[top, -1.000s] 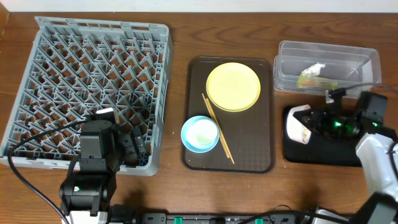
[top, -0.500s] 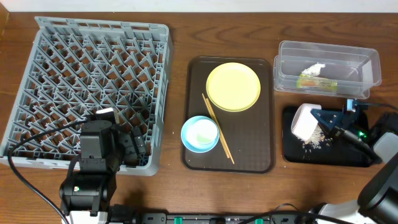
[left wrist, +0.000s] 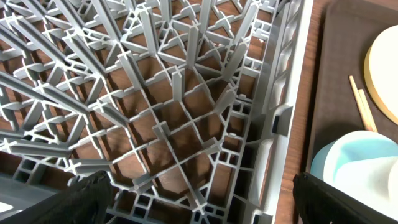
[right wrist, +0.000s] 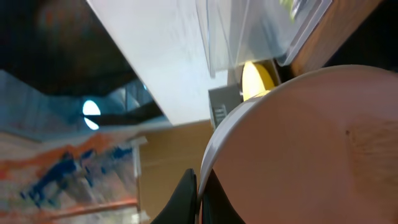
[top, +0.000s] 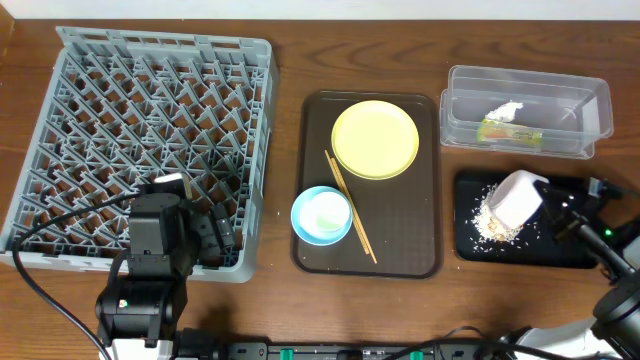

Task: Sort waste into correct bins and load items into the dishwasher
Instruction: 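Carry the bowl over the black tray and tip out the rice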

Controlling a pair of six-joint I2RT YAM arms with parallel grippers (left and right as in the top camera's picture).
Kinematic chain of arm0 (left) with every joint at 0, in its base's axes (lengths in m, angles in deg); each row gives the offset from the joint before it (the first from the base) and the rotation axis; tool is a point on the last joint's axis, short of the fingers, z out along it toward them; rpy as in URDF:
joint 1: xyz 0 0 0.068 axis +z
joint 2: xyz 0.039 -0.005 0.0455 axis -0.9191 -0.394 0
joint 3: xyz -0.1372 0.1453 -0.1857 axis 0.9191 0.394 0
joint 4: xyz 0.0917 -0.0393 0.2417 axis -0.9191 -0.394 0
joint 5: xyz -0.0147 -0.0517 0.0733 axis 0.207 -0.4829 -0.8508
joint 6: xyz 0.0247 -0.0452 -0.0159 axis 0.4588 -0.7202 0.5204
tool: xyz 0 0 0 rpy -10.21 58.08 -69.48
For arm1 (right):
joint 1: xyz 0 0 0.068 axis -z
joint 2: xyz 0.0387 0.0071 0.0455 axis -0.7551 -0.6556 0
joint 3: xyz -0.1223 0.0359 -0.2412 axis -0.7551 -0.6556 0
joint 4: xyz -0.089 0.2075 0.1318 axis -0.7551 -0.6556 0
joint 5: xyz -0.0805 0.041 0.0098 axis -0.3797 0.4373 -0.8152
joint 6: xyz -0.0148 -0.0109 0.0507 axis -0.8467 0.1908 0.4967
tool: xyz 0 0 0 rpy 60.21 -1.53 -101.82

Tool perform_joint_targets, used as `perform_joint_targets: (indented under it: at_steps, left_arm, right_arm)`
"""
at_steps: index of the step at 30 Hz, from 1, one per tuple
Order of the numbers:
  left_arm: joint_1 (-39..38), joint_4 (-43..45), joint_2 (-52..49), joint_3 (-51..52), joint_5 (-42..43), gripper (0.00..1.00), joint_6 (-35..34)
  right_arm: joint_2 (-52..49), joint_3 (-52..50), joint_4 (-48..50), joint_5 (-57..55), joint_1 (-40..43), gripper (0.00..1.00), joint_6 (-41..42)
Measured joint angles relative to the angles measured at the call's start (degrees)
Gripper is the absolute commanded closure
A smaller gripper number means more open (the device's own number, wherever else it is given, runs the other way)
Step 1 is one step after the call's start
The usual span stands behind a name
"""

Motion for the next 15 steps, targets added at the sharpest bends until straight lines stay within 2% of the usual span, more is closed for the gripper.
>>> perform_joint_targets:
  at_steps: [6, 15]
  left_arm:
    - [0.00, 0.00, 0.00, 0.00, 0.00, 0.05, 0.00]
    - [0.00, 0.00, 0.00, 0.00, 0.00, 0.05, 0.00]
  right_arm:
    - [0.00, 0.00, 2.08, 0.31, 2.71, 0.99, 4.46]
    - [0.00, 0.02, 2.27, 0.37, -2.25, 0.99, 7.21]
